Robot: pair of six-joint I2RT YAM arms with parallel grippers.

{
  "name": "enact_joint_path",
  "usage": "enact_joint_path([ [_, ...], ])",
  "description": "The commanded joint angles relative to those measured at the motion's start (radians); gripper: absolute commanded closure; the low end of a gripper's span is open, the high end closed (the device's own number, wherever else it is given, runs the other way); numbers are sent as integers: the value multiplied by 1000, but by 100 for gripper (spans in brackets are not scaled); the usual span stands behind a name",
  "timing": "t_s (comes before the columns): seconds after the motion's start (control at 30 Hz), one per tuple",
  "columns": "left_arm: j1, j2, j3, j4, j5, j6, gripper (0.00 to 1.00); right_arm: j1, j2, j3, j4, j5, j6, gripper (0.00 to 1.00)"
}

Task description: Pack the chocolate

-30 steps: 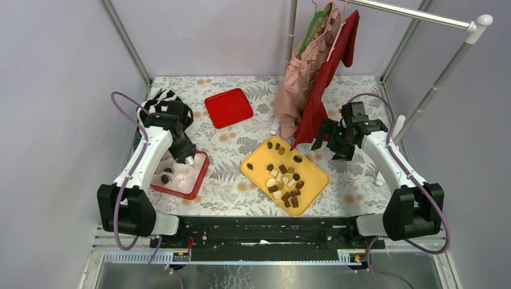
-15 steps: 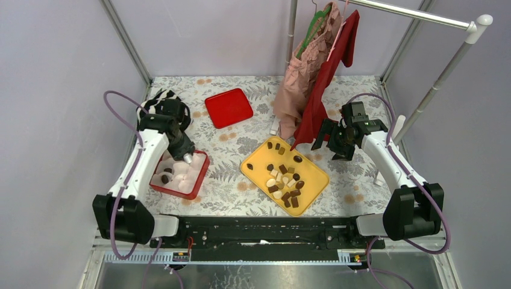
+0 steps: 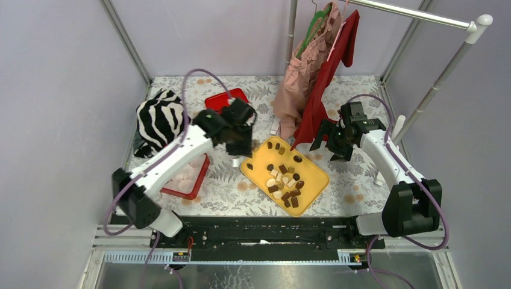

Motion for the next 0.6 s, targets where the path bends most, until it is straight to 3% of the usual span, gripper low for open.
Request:
enact_joint_path([
  [0.0,-86,93,63,76,73,34,63,-3,-32,38,-25,13,-16,0],
  [0.23,-144,203,95,116,94,70,59,-3,-37,43,-39,33,-16,0],
  [0.57,-168,179,36,53,128,118,57,-4,-32,45,-43,48,-16,0],
])
